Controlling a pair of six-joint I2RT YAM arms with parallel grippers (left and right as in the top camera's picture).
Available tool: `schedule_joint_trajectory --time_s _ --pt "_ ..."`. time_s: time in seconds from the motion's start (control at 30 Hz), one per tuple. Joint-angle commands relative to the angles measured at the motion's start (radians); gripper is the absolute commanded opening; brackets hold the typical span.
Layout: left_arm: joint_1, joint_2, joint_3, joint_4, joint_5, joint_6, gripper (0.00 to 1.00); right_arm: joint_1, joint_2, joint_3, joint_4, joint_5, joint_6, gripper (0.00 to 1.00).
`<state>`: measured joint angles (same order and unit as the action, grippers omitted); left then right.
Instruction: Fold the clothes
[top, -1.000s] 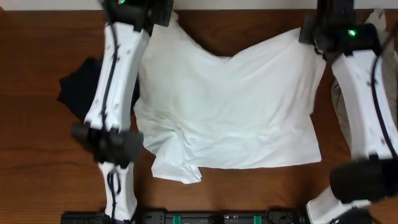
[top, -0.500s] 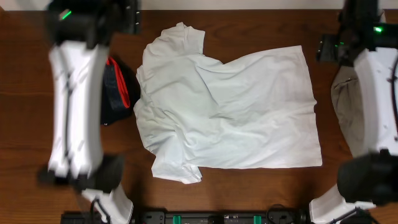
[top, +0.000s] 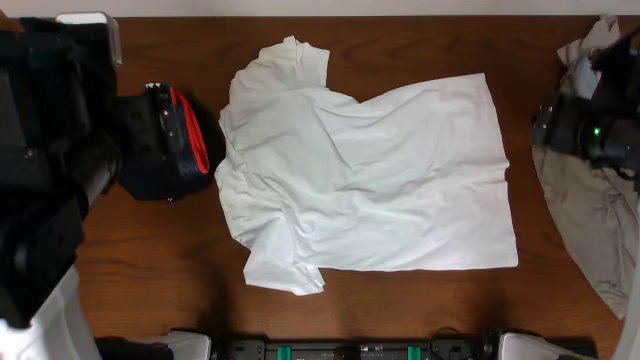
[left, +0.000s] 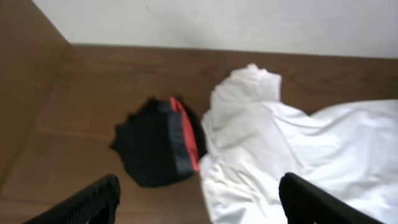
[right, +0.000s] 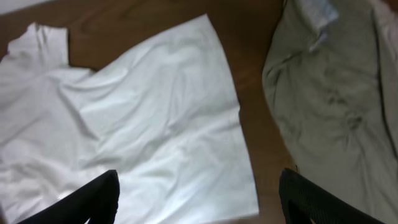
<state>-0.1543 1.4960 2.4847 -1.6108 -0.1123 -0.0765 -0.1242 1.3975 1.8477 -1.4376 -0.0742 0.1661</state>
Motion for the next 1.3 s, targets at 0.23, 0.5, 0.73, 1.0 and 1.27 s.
schedule_joint_trajectory --time_s 0.23,0.5,0.73,1.0,1.27 --pt "0.003 0.066 -0.45 -0.005 0.124 -0.158 0.8 0.006 0.041 -0.06 -0.019 -0.029 0.019 0.81" --pt "0.003 0.081 -0.945 0.196 0.207 -0.238 0.75 0.016 0.063 -0.333 0.074 -0.034 0.02 0.81" --pt "0.003 0.081 -1.317 0.426 0.277 -0.314 0.76 0.016 0.063 -0.539 0.176 -0.084 0.031 0.82" --pt "0.003 0.081 -1.534 0.607 0.36 -0.345 0.76 0.016 0.063 -0.725 0.278 -0.084 0.145 0.77" --pt "0.003 0.081 -1.55 0.603 0.36 -0.344 0.75 0.003 0.064 -0.921 0.4 0.103 0.294 0.75"
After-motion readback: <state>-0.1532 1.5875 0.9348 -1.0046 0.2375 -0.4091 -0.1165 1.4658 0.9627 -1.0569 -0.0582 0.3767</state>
